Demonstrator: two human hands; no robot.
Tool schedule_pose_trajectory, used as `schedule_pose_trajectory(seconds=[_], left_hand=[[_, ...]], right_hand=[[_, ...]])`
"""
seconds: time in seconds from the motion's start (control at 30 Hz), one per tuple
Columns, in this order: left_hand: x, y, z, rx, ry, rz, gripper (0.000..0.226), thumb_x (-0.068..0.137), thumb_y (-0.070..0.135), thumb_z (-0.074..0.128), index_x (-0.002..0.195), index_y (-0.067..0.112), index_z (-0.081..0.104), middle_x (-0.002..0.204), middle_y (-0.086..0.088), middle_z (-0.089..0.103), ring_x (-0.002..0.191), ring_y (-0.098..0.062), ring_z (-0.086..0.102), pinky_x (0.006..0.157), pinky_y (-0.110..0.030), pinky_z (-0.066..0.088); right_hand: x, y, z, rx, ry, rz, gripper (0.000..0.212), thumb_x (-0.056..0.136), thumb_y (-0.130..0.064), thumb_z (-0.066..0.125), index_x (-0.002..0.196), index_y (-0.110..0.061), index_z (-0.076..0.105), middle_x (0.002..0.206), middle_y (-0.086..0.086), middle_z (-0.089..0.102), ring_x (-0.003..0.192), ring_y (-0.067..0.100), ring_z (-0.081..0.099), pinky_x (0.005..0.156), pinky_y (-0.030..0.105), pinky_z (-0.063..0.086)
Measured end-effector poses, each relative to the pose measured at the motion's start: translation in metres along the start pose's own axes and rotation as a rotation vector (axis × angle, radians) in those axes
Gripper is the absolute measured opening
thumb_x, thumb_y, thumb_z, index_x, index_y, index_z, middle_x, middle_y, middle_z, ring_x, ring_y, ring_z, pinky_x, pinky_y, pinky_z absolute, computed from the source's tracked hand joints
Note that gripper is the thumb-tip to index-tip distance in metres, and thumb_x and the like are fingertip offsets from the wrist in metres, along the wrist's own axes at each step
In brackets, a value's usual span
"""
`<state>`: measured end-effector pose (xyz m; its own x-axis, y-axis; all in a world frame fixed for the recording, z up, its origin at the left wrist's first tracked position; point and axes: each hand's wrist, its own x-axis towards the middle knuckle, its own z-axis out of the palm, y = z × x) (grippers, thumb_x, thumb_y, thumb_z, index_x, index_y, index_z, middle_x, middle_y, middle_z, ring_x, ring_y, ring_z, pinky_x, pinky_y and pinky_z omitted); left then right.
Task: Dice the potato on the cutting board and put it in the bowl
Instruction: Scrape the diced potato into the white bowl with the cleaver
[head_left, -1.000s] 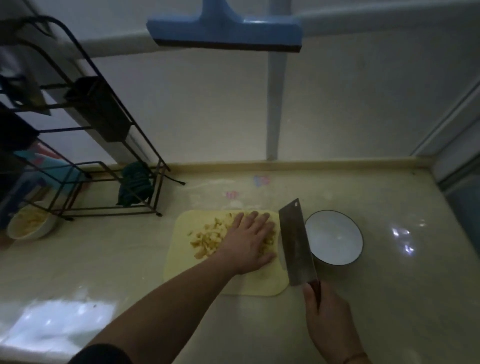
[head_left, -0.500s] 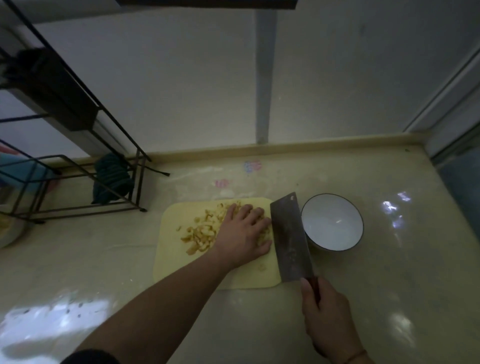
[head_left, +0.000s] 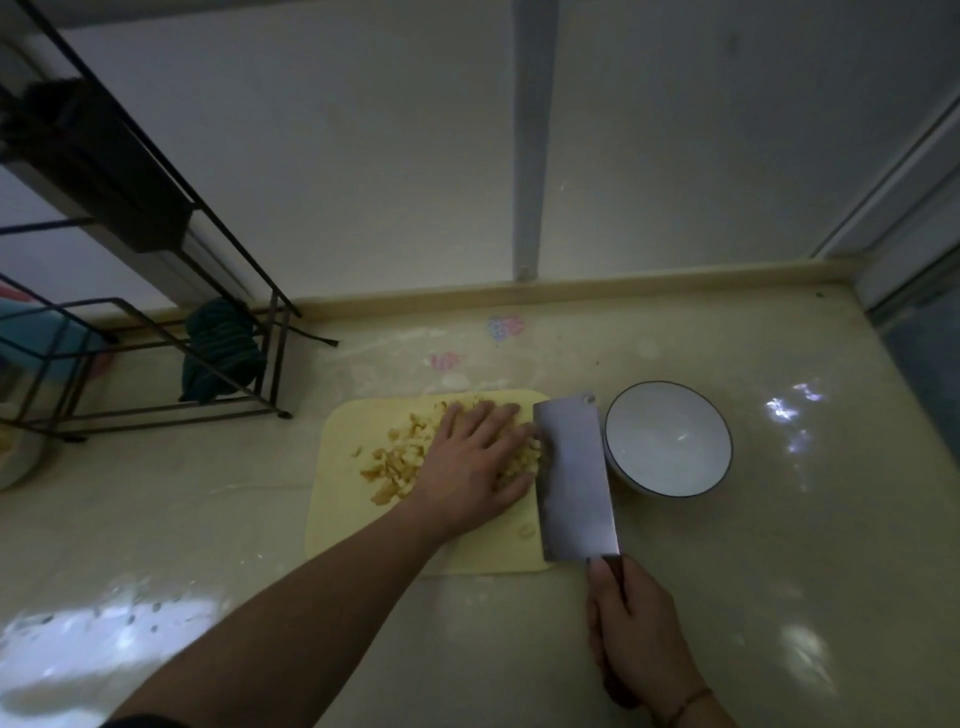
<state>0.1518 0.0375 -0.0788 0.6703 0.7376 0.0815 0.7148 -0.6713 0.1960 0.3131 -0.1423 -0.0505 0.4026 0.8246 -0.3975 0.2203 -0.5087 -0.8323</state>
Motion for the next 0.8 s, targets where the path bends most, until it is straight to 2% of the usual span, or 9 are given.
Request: schedule_pose_trajectory(seconds=[0.07, 0.13, 0.17, 0.23, 0.3, 0.37, 0.53, 0.8], left_hand=[[-0.003, 0.002, -0.004, 0.030, -0.046, -0.105, 0.066, 0.091, 0.069, 0.038, 0.149, 0.038, 0.038, 0.163, 0.002, 0.030, 0.151, -0.032, 0.023, 0.118, -0.064, 0.014], [-0.005, 0.003, -0.006, 0.014, -0.100, -0.202, 0.074, 0.089, 0.076, 0.024, 0.155, 0.042, 0.025, 0.168, 0.005, 0.012, 0.154, -0.030, 0.006, 0.120, -0.063, 0.007], [-0.005, 0.003, -0.006, 0.007, -0.125, -0.227, 0.077, 0.089, 0.078, 0.019, 0.156, 0.042, 0.020, 0.168, 0.007, 0.006, 0.155, -0.028, 0.001, 0.121, -0.061, 0.004], [-0.006, 0.003, -0.005, 0.000, -0.136, -0.232, 0.078, 0.089, 0.080, 0.017, 0.158, 0.042, 0.014, 0.168, 0.010, 0.001, 0.155, -0.023, -0.003, 0.121, -0.059, 0.002], [-0.006, 0.004, -0.005, -0.013, -0.125, -0.222, 0.078, 0.089, 0.081, 0.015, 0.158, 0.044, 0.013, 0.168, 0.012, 0.001, 0.155, -0.021, -0.001, 0.121, -0.060, 0.005], [-0.005, 0.006, -0.006, -0.028, -0.118, -0.223, 0.079, 0.087, 0.084, 0.012, 0.157, 0.046, 0.014, 0.168, 0.012, 0.004, 0.155, -0.020, 0.003, 0.121, -0.059, 0.007], [-0.003, 0.009, -0.004, -0.005, -0.101, -0.208, 0.076, 0.088, 0.082, 0.024, 0.154, 0.046, 0.022, 0.167, 0.009, 0.015, 0.153, -0.026, 0.011, 0.119, -0.060, 0.013], [0.004, 0.016, 0.005, -0.052, -0.003, -0.187, 0.065, 0.096, 0.066, 0.030, 0.150, 0.032, 0.045, 0.160, 0.002, 0.036, 0.149, -0.030, 0.027, 0.116, -0.055, 0.030]], right_hand=[[0.003, 0.005, 0.002, -0.030, -0.030, -0.006, 0.036, 0.097, -0.023, 0.052, 0.064, -0.010, 0.050, 0.044, 0.004, 0.053, 0.039, 0.016, 0.051, 0.048, 0.031, 0.045], [0.005, 0.005, 0.005, -0.048, -0.064, 0.006, 0.037, 0.094, -0.037, 0.051, 0.064, -0.016, 0.051, 0.049, 0.004, 0.056, 0.043, 0.018, 0.052, 0.051, 0.035, 0.046], [0.006, 0.004, 0.007, -0.048, -0.076, 0.017, 0.037, 0.092, -0.043, 0.049, 0.065, -0.018, 0.051, 0.050, 0.004, 0.056, 0.044, 0.020, 0.053, 0.051, 0.035, 0.046], [0.009, 0.000, 0.009, -0.015, -0.124, 0.062, 0.038, 0.096, -0.038, 0.047, 0.068, -0.012, 0.051, 0.048, 0.003, 0.054, 0.040, 0.019, 0.051, 0.045, 0.029, 0.043], [0.011, -0.006, 0.013, 0.009, -0.176, 0.092, 0.038, 0.099, -0.030, 0.046, 0.071, -0.005, 0.048, 0.044, 0.002, 0.050, 0.036, 0.018, 0.048, 0.040, 0.025, 0.038], [0.014, -0.010, 0.017, -0.001, -0.208, 0.084, 0.037, 0.099, -0.031, 0.045, 0.072, -0.006, 0.047, 0.045, 0.002, 0.050, 0.035, 0.018, 0.048, 0.039, 0.024, 0.036], [0.017, -0.018, 0.027, 0.059, -0.289, 0.090, 0.036, 0.102, -0.027, 0.042, 0.076, -0.002, 0.046, 0.047, 0.005, 0.049, 0.033, 0.019, 0.044, 0.035, 0.018, 0.030], [0.015, -0.015, 0.027, 0.190, -0.280, 0.018, 0.036, 0.103, -0.021, 0.042, 0.072, -0.002, 0.043, 0.049, 0.008, 0.047, 0.034, 0.021, 0.043, 0.038, 0.023, 0.031]])
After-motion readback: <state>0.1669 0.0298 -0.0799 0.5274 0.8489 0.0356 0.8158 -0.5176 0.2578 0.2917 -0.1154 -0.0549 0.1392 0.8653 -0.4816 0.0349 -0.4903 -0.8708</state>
